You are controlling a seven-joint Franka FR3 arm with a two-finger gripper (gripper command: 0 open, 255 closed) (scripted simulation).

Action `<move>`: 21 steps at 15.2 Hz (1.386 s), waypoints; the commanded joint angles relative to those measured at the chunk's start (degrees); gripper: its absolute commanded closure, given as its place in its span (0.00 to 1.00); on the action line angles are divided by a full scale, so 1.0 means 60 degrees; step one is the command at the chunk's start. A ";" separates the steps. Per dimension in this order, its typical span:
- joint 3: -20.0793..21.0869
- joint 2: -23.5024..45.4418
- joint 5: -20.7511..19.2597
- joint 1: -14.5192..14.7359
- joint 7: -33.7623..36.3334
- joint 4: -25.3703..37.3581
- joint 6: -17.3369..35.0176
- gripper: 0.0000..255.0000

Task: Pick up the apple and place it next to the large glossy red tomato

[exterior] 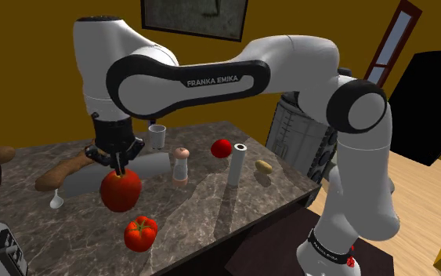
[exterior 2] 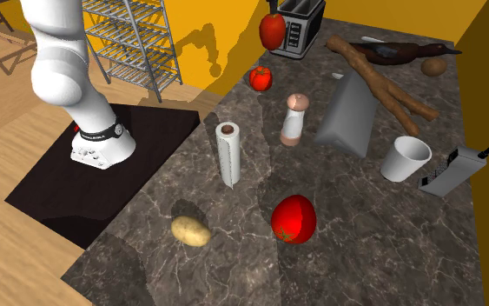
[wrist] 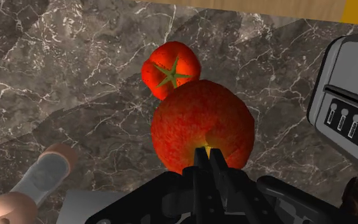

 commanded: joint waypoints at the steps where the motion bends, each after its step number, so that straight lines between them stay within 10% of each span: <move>1: 0.0058 0.0620 -0.0190 0.0358 0.0346 0.0803 -0.0238 1.00; 8: -0.0035 0.3817 -0.0872 0.2073 0.1045 0.5866 -0.2196 1.00; 21: 0.0018 0.3214 -0.0828 0.1656 0.1382 0.3112 -0.0108 1.00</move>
